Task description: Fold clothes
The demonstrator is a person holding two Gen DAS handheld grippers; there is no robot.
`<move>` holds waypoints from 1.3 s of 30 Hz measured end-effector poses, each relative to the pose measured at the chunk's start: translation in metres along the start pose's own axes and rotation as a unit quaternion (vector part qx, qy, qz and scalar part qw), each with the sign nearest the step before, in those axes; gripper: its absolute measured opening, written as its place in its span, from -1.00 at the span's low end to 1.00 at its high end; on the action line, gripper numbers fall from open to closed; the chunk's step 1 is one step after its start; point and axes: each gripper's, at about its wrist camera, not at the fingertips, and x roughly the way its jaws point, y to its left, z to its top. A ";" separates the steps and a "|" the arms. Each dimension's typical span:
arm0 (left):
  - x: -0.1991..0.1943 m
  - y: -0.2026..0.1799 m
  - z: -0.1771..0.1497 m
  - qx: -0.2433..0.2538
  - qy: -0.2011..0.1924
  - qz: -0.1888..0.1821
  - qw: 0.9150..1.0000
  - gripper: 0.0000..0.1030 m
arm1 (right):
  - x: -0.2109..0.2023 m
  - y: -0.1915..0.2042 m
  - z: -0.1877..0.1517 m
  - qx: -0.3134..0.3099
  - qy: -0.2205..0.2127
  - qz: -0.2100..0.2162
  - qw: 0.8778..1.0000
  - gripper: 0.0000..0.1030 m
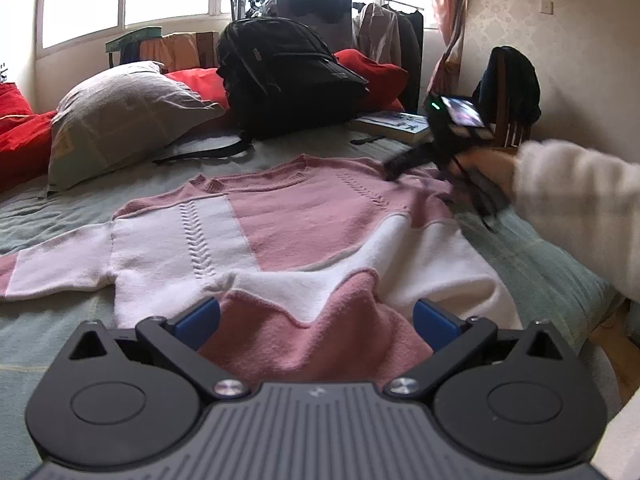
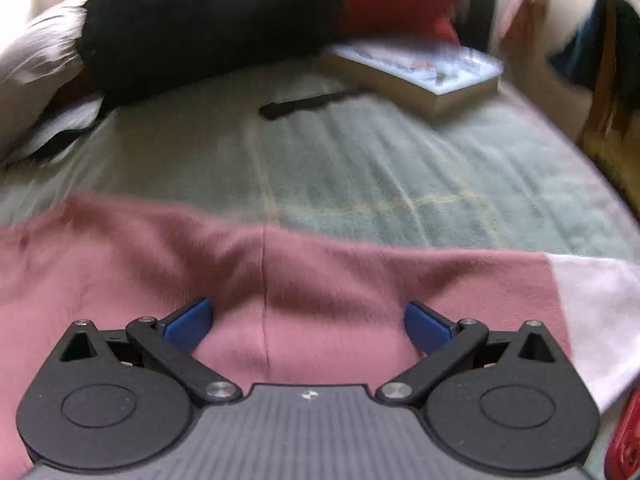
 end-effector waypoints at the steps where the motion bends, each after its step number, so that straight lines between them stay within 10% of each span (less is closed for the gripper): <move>1: 0.003 0.002 0.000 -0.001 0.002 0.001 1.000 0.99 | -0.005 -0.003 -0.001 0.002 0.007 0.006 1.000 1.00; 10: 0.007 0.006 0.000 -0.008 0.000 -0.001 1.000 0.99 | -0.002 -0.023 0.038 0.105 0.023 0.027 0.994 1.00; 14: 0.011 0.010 -0.002 -0.016 0.011 0.012 1.000 0.99 | 0.036 -0.006 0.039 0.060 0.007 -0.011 0.998 1.00; 22: 0.007 0.007 0.000 -0.011 0.007 0.008 1.000 0.99 | 0.004 -0.045 0.043 0.114 0.028 0.088 0.989 1.00; 30: 0.012 -0.011 0.003 0.012 0.016 0.011 1.000 0.99 | -0.017 -0.091 -0.010 -0.030 0.025 0.197 0.980 1.00; 39: 0.016 -0.014 0.008 0.021 0.025 0.022 0.999 0.99 | -0.037 -0.240 -0.016 0.183 -0.029 0.221 0.957 1.00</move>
